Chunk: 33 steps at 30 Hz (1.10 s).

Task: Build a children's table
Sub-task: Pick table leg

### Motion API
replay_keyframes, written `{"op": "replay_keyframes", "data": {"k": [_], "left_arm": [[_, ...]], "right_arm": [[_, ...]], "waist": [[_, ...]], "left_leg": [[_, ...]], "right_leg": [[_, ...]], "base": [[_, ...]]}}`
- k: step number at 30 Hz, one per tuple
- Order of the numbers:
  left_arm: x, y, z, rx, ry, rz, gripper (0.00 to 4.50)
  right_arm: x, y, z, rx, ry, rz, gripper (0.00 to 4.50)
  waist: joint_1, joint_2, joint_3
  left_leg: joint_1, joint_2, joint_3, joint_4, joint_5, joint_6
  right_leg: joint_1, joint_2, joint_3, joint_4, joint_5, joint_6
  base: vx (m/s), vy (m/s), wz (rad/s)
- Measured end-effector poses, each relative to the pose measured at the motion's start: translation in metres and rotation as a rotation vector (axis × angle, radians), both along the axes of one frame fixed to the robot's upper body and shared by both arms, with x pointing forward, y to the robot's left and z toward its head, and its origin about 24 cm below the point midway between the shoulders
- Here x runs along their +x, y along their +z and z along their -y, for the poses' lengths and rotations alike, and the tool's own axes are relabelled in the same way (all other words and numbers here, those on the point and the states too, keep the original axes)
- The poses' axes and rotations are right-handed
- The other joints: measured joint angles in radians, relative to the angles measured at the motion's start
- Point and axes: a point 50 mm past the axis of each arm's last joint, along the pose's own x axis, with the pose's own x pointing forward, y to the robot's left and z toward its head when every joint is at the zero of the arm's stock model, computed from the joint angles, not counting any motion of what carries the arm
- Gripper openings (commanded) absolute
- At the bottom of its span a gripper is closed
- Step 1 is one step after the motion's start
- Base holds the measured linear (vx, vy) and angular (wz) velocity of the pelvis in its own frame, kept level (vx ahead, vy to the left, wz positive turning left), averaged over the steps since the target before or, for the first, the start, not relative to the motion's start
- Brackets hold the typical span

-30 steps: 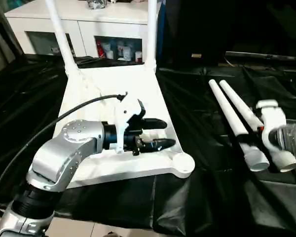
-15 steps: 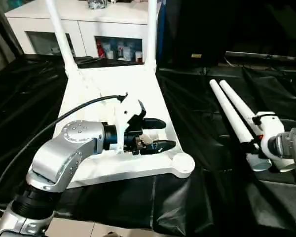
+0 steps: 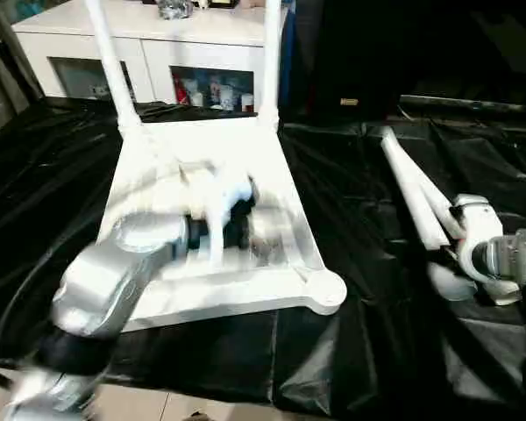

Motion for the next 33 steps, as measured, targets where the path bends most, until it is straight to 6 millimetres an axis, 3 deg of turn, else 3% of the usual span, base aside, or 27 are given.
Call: {"op": "replay_keyframes", "data": {"k": [3, 6, 11, 18, 31, 33], "left_arm": [[0.012, 0.007, 0.0, -0.089, 0.083, -0.001, 3.54], [0.023, 0.012, 0.006, -0.203, 0.121, -0.058, 3.54], [0.036, 0.013, 0.02, -0.299, 0.124, -0.17, 3.54], [0.046, 0.001, 0.032, -0.344, 0.163, -0.286, 3.54], [0.044, 0.003, 0.029, -0.461, 0.144, -0.388, 3.54], [0.044, 0.003, 0.028, -0.466, 0.14, -0.4, 3.88]], "right_arm": [[0.009, 0.012, -0.013, 0.124, 0.045, 0.17, 1.98], [0.013, 0.028, -0.044, 0.299, 0.218, 0.422, 1.97], [-0.006, 0.036, -0.088, 0.62, 0.484, 0.581, 1.97], [-0.019, 0.045, -0.108, 0.763, 0.641, 0.633, 1.96], [-0.02, 0.044, -0.121, 0.718, 0.703, 0.656, 1.95], [-0.02, 0.045, -0.121, 0.717, 0.696, 0.666, 1.95]], "waist": [[0.002, 0.003, -0.001], [0.004, 0.003, -0.001], [0.023, 0.003, -0.001], [0.038, 0.001, 0.0], [0.05, 0.001, 0.0], [0.053, 0.001, 0.0]], "left_leg": [[0.0, 0.0, -0.001, 0.0, 0.0, 0.0], [-0.002, 0.001, -0.001, 0.0, 0.0, 0.0], [-0.005, 0.001, -0.001, 0.0, 0.003, 0.006], [-0.008, 0.0, -0.001, 0.002, 0.003, 0.008], [-0.008, 0.0, -0.002, 0.001, 0.003, 0.007], [-0.008, 0.0, -0.002, 0.001, 0.003, 0.007]], "right_leg": [[0.0, 0.0, -0.001, 0.0, 0.001, -0.001], [-0.001, 0.0, -0.002, 0.0, 0.0, -0.001], [-0.002, 0.0, -0.003, -0.004, 0.0, -0.001], [-0.001, -0.002, -0.003, -0.005, 0.001, -0.001], [-0.002, -0.002, -0.004, -0.006, 0.001, 0.0], [-0.002, -0.002, -0.004, -0.006, 0.0, 0.0]], "base": [[0.0, 0.0, 0.0], [0.0, 0.0, 0.0], [0.0, 0.0, 0.0], [0.0, 0.0, 0.0], [0.0, 0.0, 0.0], [0.0, 0.0, 0.0]]}}
